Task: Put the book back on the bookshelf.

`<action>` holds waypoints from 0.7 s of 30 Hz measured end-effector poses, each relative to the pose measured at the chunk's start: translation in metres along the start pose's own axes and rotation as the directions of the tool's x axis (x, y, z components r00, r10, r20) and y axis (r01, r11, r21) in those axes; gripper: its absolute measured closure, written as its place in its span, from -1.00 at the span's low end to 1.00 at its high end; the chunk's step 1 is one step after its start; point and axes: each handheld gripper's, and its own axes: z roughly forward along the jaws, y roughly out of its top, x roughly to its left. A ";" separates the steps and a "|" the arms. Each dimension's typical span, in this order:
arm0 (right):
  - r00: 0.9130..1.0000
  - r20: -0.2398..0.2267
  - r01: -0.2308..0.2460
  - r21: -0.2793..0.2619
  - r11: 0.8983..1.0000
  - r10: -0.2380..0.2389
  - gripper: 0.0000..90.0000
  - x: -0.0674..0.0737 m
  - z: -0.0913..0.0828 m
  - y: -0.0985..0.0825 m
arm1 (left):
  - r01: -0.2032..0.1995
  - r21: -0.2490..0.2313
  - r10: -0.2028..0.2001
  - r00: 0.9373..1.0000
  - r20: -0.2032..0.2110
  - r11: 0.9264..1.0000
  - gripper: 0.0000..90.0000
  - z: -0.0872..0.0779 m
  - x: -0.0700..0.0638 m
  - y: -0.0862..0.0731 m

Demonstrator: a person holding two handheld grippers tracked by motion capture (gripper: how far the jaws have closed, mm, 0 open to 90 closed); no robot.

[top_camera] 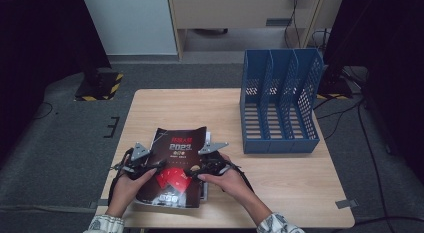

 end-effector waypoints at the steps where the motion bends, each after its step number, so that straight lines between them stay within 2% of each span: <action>1: 0.999 0.009 0.035 -0.001 0.999 -0.035 -0.48 0.004 0.003 -0.001 | -0.001 0.000 0.001 1.000 0.000 1.000 -0.32 0.000 0.000 0.000; 2: 0.999 0.018 0.050 0.004 0.999 -0.050 -0.47 0.005 0.003 -0.001 | 0.000 0.001 0.000 1.000 0.000 1.000 -0.32 0.000 0.000 0.000; 6: 0.998 0.027 0.059 0.012 0.998 -0.059 -0.38 0.004 0.002 0.000 | 0.000 0.001 0.000 1.000 0.001 1.000 -0.32 0.000 0.000 0.000; 9: 0.998 0.012 0.058 0.022 0.998 -0.058 -0.35 0.002 0.003 0.002 | 0.000 0.001 0.000 1.000 0.000 1.000 -0.32 0.000 0.000 0.000; 10: 0.999 -0.019 0.045 0.037 0.998 -0.044 -0.38 -0.002 0.004 0.006 | 0.000 0.001 0.000 1.000 0.000 1.000 -0.32 0.000 0.000 0.000; 11: 0.999 -0.019 0.045 0.037 0.998 -0.044 -0.38 -0.002 0.004 0.006 | 0.000 0.002 0.000 1.000 0.000 1.000 -0.32 0.000 0.000 0.000; 14: 0.998 -0.058 0.027 0.045 0.999 -0.024 -0.46 -0.007 0.007 0.011 | 0.000 0.001 0.000 1.000 0.001 1.000 -0.32 0.000 0.000 0.000; 17: 0.999 -0.044 0.027 0.048 0.998 -0.025 -0.48 -0.011 0.006 0.012 | 0.000 -0.001 0.000 1.000 0.000 1.000 -0.32 0.000 0.000 0.000; 21: 0.998 -0.048 -0.030 0.020 0.999 0.031 -0.48 -0.024 0.004 0.018 | -0.002 -0.001 0.002 1.000 0.001 1.000 -0.32 0.000 0.000 0.000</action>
